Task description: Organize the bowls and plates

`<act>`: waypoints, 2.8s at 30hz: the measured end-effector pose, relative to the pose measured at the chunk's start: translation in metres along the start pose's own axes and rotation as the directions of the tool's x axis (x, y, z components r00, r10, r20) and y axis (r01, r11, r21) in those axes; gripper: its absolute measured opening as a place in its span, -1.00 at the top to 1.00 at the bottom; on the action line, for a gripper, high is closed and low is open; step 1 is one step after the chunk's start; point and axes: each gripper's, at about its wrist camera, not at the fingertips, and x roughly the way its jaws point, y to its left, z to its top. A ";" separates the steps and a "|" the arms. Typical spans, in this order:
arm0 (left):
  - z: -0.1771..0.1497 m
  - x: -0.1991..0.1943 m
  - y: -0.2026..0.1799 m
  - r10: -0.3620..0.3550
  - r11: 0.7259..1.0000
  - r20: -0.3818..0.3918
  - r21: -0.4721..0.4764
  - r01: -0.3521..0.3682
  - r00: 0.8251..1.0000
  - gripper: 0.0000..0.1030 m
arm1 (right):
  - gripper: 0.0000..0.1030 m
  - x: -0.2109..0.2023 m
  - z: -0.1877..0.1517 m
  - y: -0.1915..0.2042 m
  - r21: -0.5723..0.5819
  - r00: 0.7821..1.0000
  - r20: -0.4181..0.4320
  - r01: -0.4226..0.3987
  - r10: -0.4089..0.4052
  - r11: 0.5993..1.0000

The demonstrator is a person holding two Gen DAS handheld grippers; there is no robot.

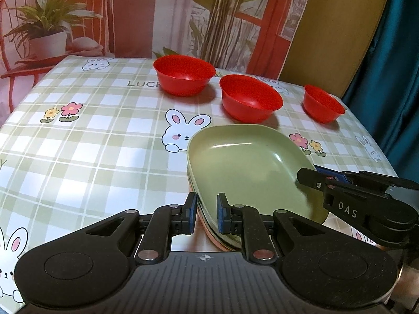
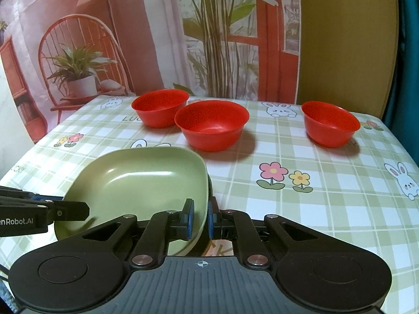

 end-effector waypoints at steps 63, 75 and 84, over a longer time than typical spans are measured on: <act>0.109 -0.090 0.081 0.031 0.997 0.207 -0.079 -0.015 0.978 0.65 | 0.58 -0.049 0.091 -0.044 0.126 0.986 0.169 -0.027 0.005 0.992; 0.155 -0.099 0.095 0.035 0.999 0.232 -0.036 -0.027 0.972 0.65 | 0.58 -0.040 0.167 -0.028 0.064 0.980 0.189 -0.078 0.065 0.995; 0.178 -0.048 0.092 -0.029 0.999 0.208 -0.009 0.031 0.978 0.40 | 0.56 0.003 0.193 -0.006 0.009 0.989 0.110 -0.102 0.100 0.995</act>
